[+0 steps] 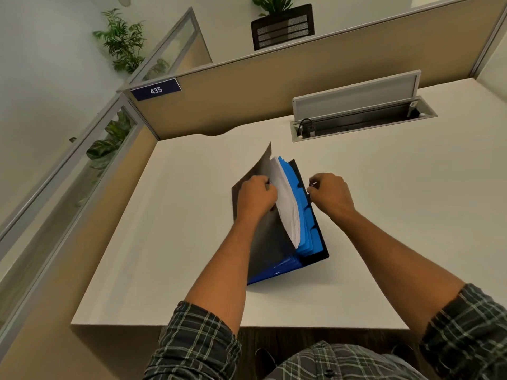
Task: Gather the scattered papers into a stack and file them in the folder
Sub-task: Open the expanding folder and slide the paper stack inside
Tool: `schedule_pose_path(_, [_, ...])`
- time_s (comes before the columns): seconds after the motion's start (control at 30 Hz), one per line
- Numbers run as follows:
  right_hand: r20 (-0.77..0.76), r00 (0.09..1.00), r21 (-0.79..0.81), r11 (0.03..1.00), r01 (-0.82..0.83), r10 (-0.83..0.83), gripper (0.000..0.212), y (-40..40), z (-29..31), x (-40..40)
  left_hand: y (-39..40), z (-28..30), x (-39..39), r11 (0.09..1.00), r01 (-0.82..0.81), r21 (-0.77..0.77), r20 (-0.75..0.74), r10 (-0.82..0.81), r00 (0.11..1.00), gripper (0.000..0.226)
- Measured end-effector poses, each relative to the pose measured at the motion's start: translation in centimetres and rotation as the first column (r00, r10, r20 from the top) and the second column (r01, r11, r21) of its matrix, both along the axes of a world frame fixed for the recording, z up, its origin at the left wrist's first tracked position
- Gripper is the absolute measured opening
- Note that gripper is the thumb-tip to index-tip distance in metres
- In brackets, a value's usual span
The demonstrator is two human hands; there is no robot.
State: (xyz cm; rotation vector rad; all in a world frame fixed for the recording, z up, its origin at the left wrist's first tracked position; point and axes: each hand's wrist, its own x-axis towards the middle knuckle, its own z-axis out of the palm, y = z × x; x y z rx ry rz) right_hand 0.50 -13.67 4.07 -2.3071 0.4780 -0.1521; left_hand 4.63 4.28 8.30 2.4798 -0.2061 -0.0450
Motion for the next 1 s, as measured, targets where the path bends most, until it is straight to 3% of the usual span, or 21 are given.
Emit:
schedule_pose_path(0.1, [-0.006, 0.998, 0.022, 0.998, 0.064, -0.064, 0.022, -1.1, -1.8, -0.4, -1.7, -1.4, -0.7, 0.992, 0.065, 0.104, -0.014, -0.064, 0.998, 0.027])
schedule_pose_path(0.23, [0.000, 0.992, 0.052, 0.990, 0.129, -0.129, 0.020, -1.9, -3.2, -1.3, -3.7, -3.4, -1.4, 0.949, 0.227, 0.218, -0.121, -0.204, 0.971, 0.024])
schedule_pose_path(0.37, [0.037, 0.986, 0.031, 0.986, 0.163, -0.164, 0.020, -2.7, -4.1, -2.3, -3.5, -5.8, -1.8, 0.829, 0.368, 0.421, -0.157, -0.333, 0.930, 0.054])
schedule_pose_path(0.5, [0.048, 0.978, 0.013, 0.979, 0.203, -0.204, 0.021, -4.1, -5.4, -3.3, -2.0, -7.8, -1.6, 0.761, 0.428, 0.487, -0.235, -0.358, 0.904, 0.077])
schedule_pose_path(0.6, [0.056, 0.988, -0.011, 0.990, 0.143, -0.142, 0.021, -4.3, -6.5, -3.8, -1.6, -9.2, -1.8, 0.748, 0.462, 0.477, -0.333, -0.333, 0.882, 0.087])
schedule_pose_path(0.73, [0.049, 0.997, -0.105, 0.993, -0.056, 0.061, 0.024, -3.6, -7.8, -4.3, -1.6, -10.3, -2.0, 0.764, 0.467, 0.445, -0.383, -0.309, 0.871, 0.088])
schedule_pose_path(0.9, [-0.018, 0.956, -0.380, 0.883, -0.276, 0.291, 0.026, -2.8, -9.3, -4.2, -1.3, -10.9, -1.9, 0.746, 0.477, 0.465, -0.378, -0.320, 0.869, 0.088])
schedule_pose_path(1.0, [-0.047, 0.941, -0.444, 0.837, -0.319, 0.334, 0.034, -2.3, -10.3, -4.5, -1.0, -11.3, -2.0, 0.742, 0.480, 0.468, -0.363, -0.334, 0.870, 0.089])
